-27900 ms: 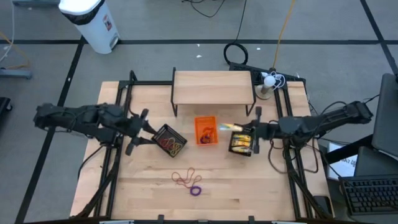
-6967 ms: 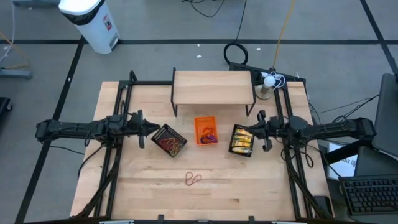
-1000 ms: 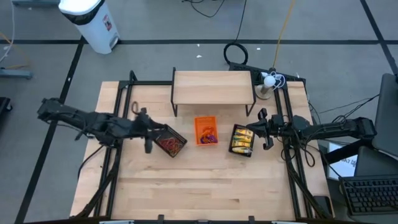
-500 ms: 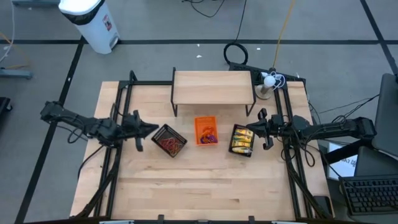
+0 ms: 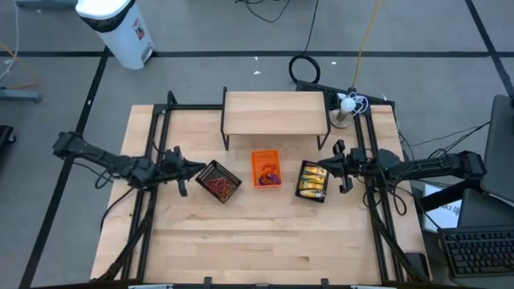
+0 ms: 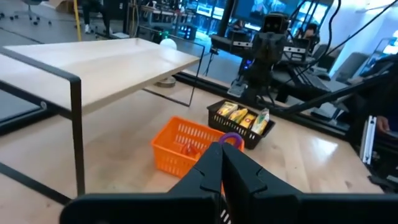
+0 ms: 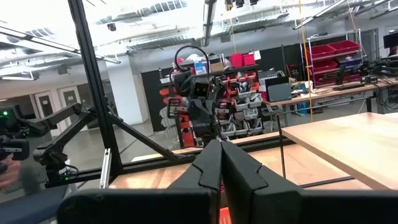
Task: Pick & Place Office Desk Supplies
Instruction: Put the left black bin on the shelf
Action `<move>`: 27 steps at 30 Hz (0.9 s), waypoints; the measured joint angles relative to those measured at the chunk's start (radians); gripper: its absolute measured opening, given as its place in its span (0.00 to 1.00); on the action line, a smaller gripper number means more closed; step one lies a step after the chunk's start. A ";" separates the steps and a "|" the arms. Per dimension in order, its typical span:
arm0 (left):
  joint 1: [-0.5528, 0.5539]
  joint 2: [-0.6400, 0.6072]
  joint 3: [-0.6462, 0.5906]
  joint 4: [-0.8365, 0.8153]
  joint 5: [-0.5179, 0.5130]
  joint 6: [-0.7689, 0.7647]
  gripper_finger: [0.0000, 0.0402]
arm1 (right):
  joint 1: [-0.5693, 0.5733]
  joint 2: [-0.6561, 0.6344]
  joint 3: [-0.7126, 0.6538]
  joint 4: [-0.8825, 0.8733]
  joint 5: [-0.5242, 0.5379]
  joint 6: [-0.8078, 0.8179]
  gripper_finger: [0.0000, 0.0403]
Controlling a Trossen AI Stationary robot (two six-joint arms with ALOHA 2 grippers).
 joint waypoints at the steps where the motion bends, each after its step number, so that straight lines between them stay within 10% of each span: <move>1: 0.000 0.000 -0.014 0.021 0.001 -0.004 0.01 | 0.000 0.000 0.000 0.000 0.000 -0.001 0.00; 27: 0.000 0.001 -0.169 0.216 0.005 -0.021 0.01 | 0.000 0.000 0.000 -0.002 0.000 -0.001 0.01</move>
